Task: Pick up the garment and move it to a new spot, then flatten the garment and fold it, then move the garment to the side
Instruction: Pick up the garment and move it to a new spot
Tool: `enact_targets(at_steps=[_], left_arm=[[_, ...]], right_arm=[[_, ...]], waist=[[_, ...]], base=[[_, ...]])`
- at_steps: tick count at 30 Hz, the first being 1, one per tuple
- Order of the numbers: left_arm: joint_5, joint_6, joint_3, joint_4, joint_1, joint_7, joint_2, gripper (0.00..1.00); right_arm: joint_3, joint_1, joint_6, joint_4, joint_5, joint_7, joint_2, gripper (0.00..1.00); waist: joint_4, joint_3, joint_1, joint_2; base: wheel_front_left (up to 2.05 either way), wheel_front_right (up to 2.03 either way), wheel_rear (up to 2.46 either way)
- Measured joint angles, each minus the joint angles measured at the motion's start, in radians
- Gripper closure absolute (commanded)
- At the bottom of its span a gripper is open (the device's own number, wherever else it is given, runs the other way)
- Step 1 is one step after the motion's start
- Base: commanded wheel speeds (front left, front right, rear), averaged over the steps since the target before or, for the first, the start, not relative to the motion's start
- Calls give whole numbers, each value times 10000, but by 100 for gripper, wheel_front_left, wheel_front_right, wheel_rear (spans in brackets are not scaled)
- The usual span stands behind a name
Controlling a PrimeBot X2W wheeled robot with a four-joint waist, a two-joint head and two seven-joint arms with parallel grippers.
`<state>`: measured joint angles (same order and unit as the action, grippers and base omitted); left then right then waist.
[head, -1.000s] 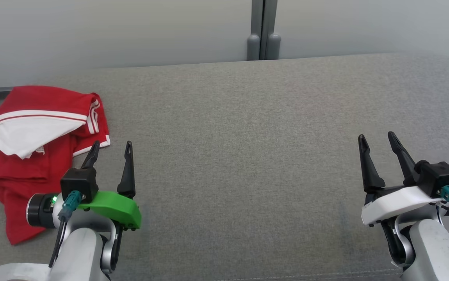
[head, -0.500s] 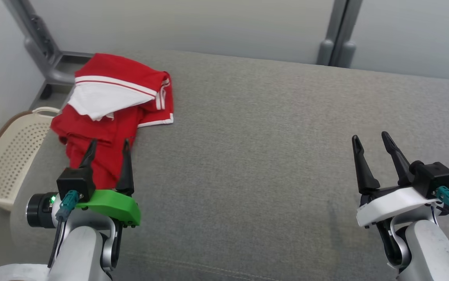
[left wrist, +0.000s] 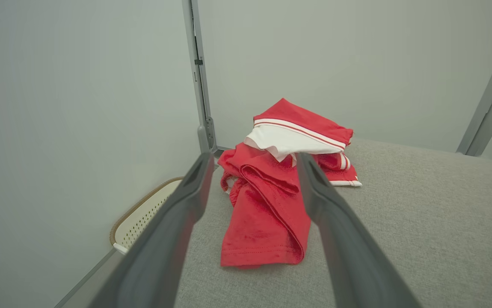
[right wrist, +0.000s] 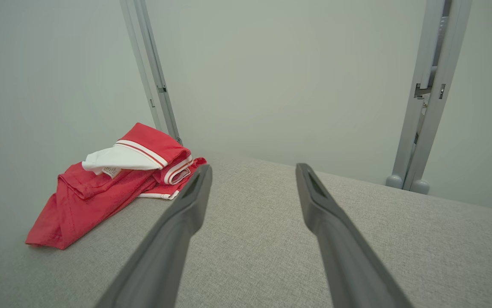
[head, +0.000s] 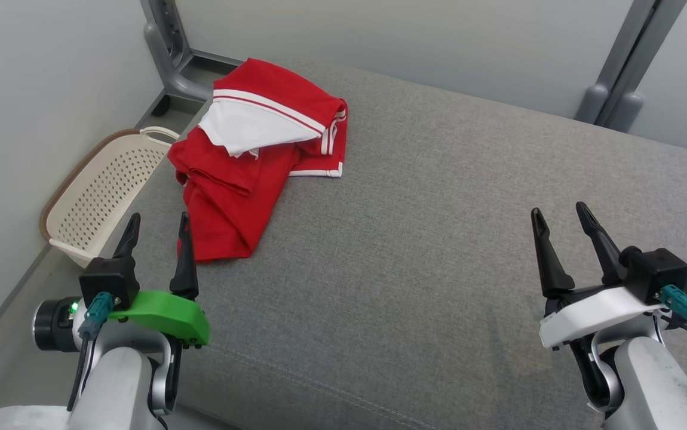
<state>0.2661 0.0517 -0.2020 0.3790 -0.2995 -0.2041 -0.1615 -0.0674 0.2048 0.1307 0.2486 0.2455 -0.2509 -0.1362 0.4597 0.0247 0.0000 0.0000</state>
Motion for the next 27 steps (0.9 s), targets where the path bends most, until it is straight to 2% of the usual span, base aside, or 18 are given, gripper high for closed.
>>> enact_targets(at_steps=[17,23,27], left_arm=[[178,71,-25,-115,-226,10,-40,0],[314,2,77,-435,-1642,322,-146,0],[443,-169,192,2,-3104,928,-341,0]], right_arm=[[-67,66,0,-94,0,35,-92,0],[-109,358,0,-441,-44,127,-196,0],[-238,665,2,-813,-107,245,-274,0]], waist=[[-147,167,0,0],[-339,465,0,0],[-614,769,0,0]], base=[[0,0,0],[0,0,0],[0,0,0]])
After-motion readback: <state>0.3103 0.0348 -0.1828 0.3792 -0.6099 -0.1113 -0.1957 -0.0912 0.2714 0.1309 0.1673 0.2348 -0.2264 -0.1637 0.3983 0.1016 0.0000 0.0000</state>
